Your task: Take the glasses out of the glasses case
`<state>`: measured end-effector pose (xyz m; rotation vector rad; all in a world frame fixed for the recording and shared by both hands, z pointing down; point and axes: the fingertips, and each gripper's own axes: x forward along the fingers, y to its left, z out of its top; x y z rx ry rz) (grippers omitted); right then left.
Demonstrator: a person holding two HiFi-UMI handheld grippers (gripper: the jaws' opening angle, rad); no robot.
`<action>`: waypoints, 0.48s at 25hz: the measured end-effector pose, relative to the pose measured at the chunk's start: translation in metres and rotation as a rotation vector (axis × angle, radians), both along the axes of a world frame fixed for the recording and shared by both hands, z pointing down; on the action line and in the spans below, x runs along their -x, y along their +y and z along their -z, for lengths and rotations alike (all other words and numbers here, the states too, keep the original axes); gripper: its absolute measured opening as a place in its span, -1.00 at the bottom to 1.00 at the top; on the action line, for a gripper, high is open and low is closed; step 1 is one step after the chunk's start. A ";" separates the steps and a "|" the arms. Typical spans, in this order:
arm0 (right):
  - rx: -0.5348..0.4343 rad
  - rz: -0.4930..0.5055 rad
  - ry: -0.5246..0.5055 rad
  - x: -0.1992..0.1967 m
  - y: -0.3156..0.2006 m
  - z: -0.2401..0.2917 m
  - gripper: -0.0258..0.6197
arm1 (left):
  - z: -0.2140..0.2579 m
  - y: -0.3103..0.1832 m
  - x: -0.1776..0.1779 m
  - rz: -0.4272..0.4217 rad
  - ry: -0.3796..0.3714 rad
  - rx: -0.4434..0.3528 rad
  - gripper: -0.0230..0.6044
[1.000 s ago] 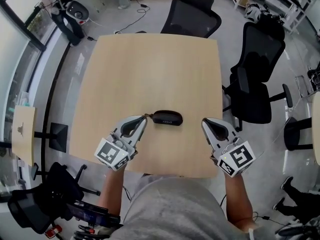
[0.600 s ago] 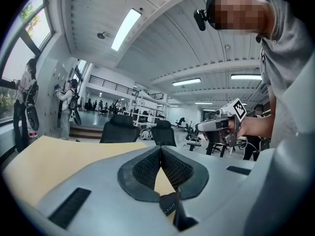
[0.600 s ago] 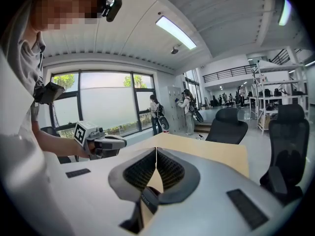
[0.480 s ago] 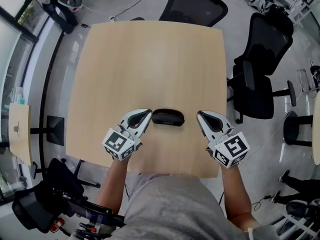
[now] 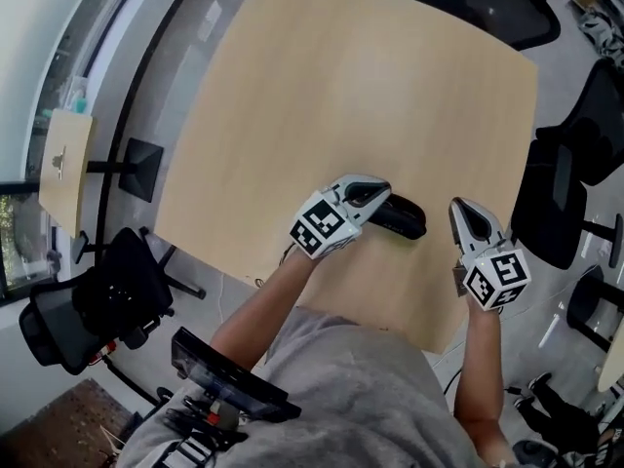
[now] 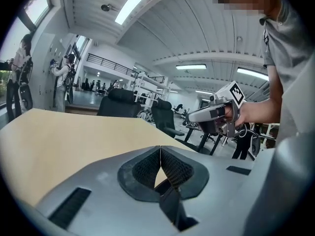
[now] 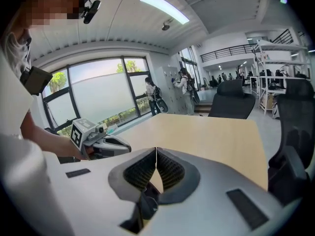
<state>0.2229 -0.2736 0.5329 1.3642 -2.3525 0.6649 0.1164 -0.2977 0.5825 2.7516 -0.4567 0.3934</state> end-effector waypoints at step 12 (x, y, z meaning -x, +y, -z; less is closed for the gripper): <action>0.196 0.077 0.035 0.029 -0.021 -0.103 -0.90 | -0.070 0.007 -0.002 -0.096 -0.132 0.083 -0.91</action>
